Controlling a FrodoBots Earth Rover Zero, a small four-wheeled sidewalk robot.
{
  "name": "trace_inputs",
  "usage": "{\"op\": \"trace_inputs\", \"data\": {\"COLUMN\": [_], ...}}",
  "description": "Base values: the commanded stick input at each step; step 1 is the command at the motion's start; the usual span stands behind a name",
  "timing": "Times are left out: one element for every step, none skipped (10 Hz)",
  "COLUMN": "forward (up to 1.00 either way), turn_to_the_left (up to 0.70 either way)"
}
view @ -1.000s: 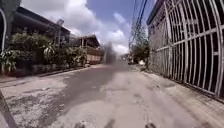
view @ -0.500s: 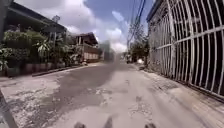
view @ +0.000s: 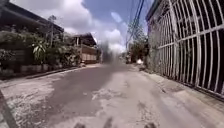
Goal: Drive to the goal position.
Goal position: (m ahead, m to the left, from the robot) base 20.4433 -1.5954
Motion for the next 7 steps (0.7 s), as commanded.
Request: {"op": "trace_inputs", "data": {"forward": [0.45, 0.41, 0.00, 0.00, 0.00, 0.00, 0.00], "turn_to_the_left": [0.00, 0.00, 0.00, 0.00, 0.00, 0.00, 0.00]}}
